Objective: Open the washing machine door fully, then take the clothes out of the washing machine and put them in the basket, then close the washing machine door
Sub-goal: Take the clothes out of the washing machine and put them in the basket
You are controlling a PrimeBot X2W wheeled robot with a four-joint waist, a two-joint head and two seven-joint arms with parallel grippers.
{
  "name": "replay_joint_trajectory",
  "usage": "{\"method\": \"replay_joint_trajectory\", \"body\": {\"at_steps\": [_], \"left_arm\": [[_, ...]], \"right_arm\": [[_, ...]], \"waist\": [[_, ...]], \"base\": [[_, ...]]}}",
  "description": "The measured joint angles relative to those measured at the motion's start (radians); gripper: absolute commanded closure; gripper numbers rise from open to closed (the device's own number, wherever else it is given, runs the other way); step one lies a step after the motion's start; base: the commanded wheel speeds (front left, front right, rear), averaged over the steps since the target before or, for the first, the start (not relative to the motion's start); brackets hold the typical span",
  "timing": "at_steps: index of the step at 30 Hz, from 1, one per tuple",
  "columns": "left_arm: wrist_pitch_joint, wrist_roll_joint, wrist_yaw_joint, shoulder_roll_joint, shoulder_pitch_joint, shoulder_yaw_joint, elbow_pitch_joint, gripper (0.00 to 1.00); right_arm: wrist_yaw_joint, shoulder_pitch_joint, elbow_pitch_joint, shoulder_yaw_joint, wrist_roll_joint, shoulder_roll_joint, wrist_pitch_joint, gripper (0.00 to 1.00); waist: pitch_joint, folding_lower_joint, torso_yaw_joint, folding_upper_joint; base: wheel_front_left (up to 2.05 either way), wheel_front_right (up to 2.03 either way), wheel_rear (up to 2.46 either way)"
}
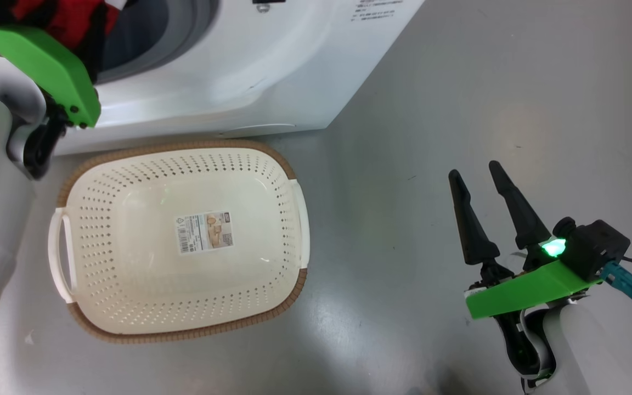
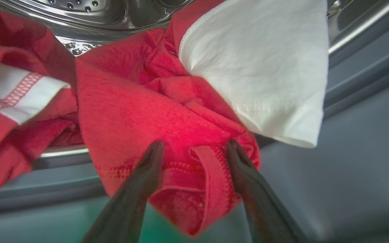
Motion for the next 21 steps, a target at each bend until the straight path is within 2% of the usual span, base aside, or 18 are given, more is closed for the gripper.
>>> {"method": "replay_joint_trajectory", "body": {"at_steps": [1,3,11,21], "left_arm": [[-0.005,-0.008,0.0,0.0,-0.003,-0.008,0.003,0.5],[-0.01,-0.021,0.0,0.0,-0.004,-0.027,0.008,0.99],[-0.042,-0.06,0.0,-0.001,-0.004,-0.076,0.017,1.0],[-0.188,-0.131,0.0,-0.011,0.002,-0.093,0.027,1.0]], "right_arm": [[0.0,-0.004,0.0,0.0,0.001,0.0,0.0,0.0],[0.0,-0.006,-0.001,-0.001,0.004,0.0,0.0,0.0],[0.0,-0.006,-0.001,-0.006,0.004,0.0,0.0,0.0],[0.0,-0.006,0.007,-0.013,0.002,0.0,0.0,0.0]], "waist": [[0.001,0.0,-0.001,0.0],[0.0,0.0,-0.001,0.0],[-0.007,-0.0001,0.004,0.0],[-0.041,0.0,0.033,0.0]], "base": [[0.0,0.0,0.0],[0.0,0.0,0.0],[0.0,0.0,0.0],[0.0,0.0,0.0]]}}
